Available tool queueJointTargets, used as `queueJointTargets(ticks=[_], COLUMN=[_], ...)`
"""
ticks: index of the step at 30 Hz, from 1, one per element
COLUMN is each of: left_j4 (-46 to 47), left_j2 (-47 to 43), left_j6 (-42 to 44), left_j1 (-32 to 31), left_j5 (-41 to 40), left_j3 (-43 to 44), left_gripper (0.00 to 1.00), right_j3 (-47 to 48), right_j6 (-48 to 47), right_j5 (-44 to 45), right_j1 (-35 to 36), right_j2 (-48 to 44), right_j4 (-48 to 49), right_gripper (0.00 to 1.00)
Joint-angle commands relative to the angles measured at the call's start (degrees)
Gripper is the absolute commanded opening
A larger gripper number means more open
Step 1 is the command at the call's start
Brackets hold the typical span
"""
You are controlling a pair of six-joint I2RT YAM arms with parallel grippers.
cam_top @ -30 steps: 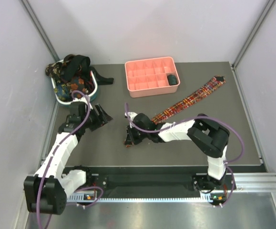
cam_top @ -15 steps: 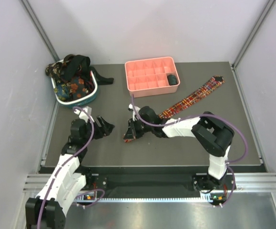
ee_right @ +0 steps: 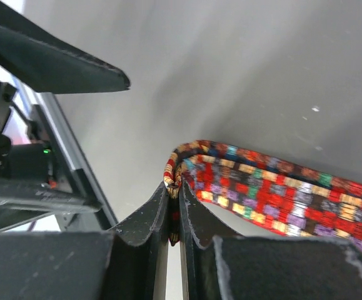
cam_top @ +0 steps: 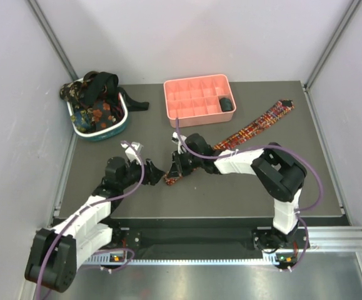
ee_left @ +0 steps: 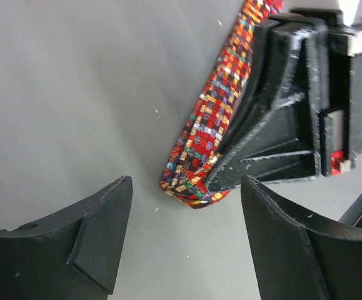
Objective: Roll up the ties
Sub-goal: Roll the tie
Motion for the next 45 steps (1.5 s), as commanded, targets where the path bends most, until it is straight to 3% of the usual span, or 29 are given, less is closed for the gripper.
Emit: queueJointTargets(ticks=[1, 15, 19, 27, 33, 45], left_j4=[5.6, 0.1, -6.0, -29.3, -31.6, -32.6], left_j2=[2.0, 7.0, 9.4, 17.7, 22.0, 28.4], left_j6=[4.5, 6.3, 7.5, 17.7, 23.6, 28.4], left_j1=[-0.9, -4.9, -6.9, -13.0, -18.1, -20.7], left_j5=[2.5, 0.1, -1.8, -8.8, -13.7, -17.0], left_j3=[0.7, 6.0, 12.7, 28.0, 28.5, 29.9], left_gripper=[0.74, 0.74, 0.75, 0.74, 0.72, 0.70], right_j3=[2.2, 4.2, 4.2, 4.2, 1.8, -0.5], right_j6=[-2.5, -6.8, -7.3, -8.3, -7.4, -5.6], right_j5=[-0.6, -0.6, -0.6, -3.0, -5.4, -7.4], right_j1=[-1.0, -3.9, -4.0, -4.7, -6.2, -6.8], right_j2=[0.8, 5.1, 5.2, 5.9, 6.1, 6.3], right_j4=[-0.7, -3.9, -4.3, -4.0, -0.6, 4.9], right_gripper=[0.09, 0.10, 0.12, 0.13, 0.13, 0.13])
